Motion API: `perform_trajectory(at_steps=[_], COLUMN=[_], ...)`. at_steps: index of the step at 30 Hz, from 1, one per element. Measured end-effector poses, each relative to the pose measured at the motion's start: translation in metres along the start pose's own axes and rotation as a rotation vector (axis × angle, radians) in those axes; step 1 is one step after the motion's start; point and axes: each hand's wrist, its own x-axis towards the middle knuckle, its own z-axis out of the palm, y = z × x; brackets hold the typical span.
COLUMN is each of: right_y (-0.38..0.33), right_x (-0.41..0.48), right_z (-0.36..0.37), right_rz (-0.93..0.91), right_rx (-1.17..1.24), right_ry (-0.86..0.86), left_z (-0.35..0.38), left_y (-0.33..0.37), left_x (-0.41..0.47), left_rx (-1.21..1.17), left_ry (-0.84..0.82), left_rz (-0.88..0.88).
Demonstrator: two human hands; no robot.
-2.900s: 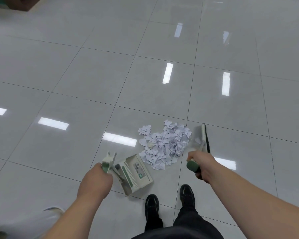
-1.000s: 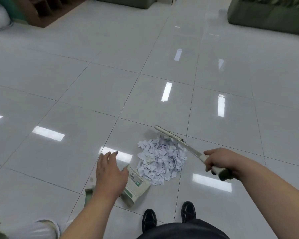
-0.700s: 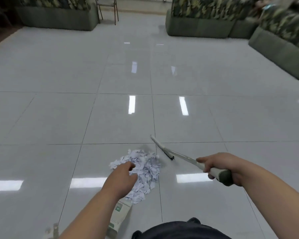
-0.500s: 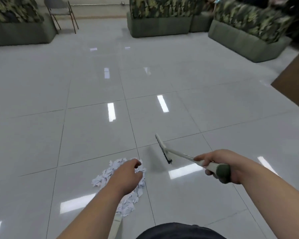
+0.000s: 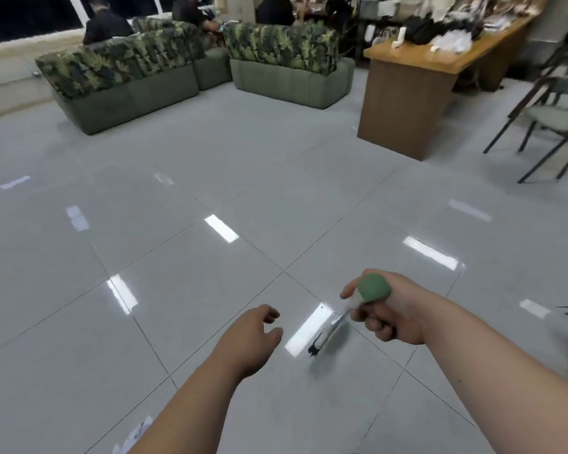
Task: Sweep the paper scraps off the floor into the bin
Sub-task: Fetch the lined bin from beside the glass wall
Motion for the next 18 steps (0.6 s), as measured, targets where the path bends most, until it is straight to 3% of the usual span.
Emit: perform_trajectory(at_steps=[9, 12, 16, 18], right_y=[-0.059, -0.087, -0.135, -0.157], right_x=[0.029, 0.060, 0.107, 0.129], right_z=[-0.093, -0.124, -0.171, -0.201], right_rz=[-0.372, -0.457, -0.364, -0.278], right_rx=[0.342, 0.311, 0.137, -0.097], right_ry=[-0.048, 0.255, 0.669, 0.880], left_z=[-0.010, -0.017, -0.031, -0.040], left_y=[0.106, 0.138, 0.188, 0.217], left_x=[0.125, 0.185, 0.279, 0.331], left_rx=[0.039, 0.037, 0.060, 0.092], left_ry=[-0.076, -0.121, -0.176, -0.214], left_rz=[0.166, 0.230, 0.342, 0.403])
